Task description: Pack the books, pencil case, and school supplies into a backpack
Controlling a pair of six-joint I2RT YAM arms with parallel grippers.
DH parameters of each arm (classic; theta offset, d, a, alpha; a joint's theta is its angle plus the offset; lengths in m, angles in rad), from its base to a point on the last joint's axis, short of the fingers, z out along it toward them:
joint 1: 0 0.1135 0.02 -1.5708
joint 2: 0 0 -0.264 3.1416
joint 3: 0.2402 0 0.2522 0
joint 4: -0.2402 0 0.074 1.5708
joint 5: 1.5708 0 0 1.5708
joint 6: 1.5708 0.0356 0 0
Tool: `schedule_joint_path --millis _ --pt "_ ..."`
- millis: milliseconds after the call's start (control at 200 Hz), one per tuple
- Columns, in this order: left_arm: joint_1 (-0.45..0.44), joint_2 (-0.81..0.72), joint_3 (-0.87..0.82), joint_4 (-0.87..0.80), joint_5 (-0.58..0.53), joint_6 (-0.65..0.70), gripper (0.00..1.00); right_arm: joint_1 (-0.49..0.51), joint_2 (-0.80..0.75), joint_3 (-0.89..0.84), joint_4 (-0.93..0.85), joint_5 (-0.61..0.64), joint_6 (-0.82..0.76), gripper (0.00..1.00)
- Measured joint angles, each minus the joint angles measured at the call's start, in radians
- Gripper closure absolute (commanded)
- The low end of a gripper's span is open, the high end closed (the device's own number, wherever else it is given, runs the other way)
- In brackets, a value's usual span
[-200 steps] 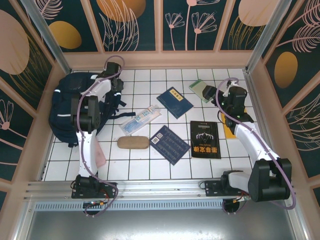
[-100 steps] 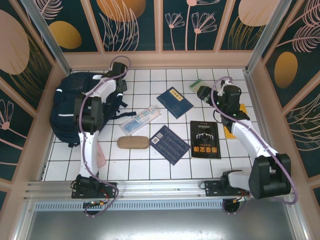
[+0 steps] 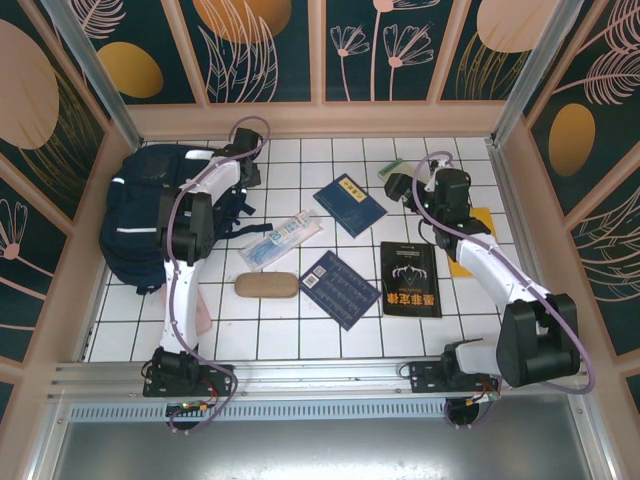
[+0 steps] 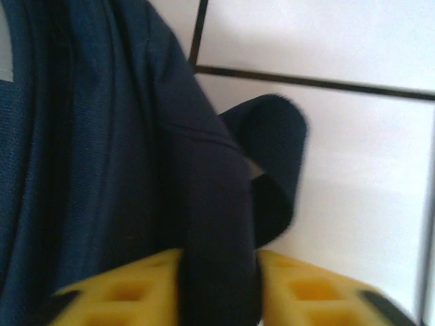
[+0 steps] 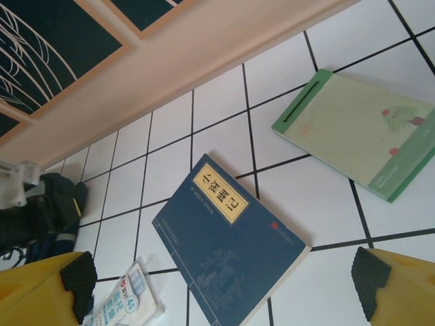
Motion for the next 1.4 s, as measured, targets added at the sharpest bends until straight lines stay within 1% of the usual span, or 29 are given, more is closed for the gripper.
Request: schedule_joint_path --millis 305,480,675,911,1011,1066,1111,1146,1256,1316,1401 --pt "-0.002 -0.005 0.027 -0.027 -0.010 0.006 1.00 0.027 0.032 0.031 0.001 0.000 0.000 0.01" --pt "-0.035 -0.037 0.071 -0.068 -0.029 0.036 1.00 0.029 0.056 0.031 0.002 0.000 0.004 0.01" --pt "-0.130 -0.110 0.071 -0.079 -0.008 0.077 1.00 0.032 0.072 0.031 0.002 0.000 0.012 0.01" --pt "-0.280 -0.147 0.070 -0.064 0.082 0.116 1.00 0.032 0.080 0.032 0.003 0.001 0.028 0.01" --pt "-0.331 -0.147 0.055 -0.042 0.126 0.132 1.00 0.032 0.096 0.032 0.013 0.000 0.034 0.01" --pt "-0.356 -0.147 0.044 -0.037 0.146 0.136 0.89 0.032 0.107 0.032 0.016 -0.004 0.035 0.01" --pt "-0.369 -0.147 0.039 -0.037 0.154 0.136 0.73 0.033 0.116 0.032 0.018 -0.007 0.037 0.01" --pt "-0.375 -0.147 0.034 -0.034 0.154 0.135 0.64 0.035 0.124 0.032 0.018 -0.011 0.037 0.01" --pt "-0.372 -0.176 -0.008 -0.001 0.130 0.116 0.54 0.050 0.153 0.036 0.023 -0.019 0.038 0.01" --pt "-0.365 -0.218 -0.061 0.015 0.106 0.097 0.53 0.065 0.182 0.054 0.022 -0.031 0.038 0.01" --pt "-0.356 -0.320 -0.175 0.032 0.067 0.054 0.53 0.091 0.243 0.102 0.024 -0.047 0.038 0.02"
